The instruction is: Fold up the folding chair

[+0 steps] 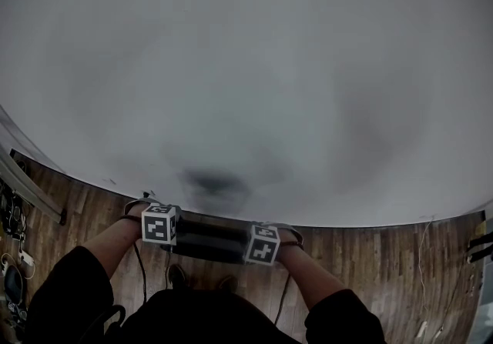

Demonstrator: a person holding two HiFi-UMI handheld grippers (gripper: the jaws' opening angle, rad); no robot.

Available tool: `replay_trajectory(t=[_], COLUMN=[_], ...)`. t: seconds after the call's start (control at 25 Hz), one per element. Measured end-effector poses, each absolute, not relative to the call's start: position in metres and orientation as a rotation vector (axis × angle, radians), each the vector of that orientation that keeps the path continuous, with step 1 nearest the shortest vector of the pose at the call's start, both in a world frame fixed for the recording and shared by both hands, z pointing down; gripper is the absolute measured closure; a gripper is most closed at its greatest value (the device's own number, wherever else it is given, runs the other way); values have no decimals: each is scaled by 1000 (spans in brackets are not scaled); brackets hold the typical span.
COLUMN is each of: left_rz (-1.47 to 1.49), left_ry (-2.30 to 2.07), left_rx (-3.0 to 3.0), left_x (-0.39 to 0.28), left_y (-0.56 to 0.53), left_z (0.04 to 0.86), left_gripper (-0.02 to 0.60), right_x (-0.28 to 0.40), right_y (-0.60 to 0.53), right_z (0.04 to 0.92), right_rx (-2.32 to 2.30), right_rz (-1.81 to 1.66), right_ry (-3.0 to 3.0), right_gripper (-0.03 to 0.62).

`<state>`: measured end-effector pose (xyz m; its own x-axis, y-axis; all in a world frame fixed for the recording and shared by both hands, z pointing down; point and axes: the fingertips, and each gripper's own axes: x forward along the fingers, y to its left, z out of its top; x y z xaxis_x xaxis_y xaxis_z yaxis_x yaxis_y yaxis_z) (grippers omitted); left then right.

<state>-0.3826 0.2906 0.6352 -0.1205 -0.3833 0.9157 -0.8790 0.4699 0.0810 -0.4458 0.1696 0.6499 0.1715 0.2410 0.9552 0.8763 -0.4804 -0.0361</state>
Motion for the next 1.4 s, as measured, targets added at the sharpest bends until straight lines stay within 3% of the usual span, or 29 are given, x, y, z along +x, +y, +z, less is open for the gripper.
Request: replay_trajectory(t=[1.4], left_rz=[689], left_ry=[-2147], left_rx=[603], left_x=[-473], left_y=[360], left_z=[623], left_gripper=[334], right_x=[-554], right_y=[215], right_z=[652], right_rx=[-1520], right_rz=[-1371], right_ry=[-1735], right_gripper=[301])
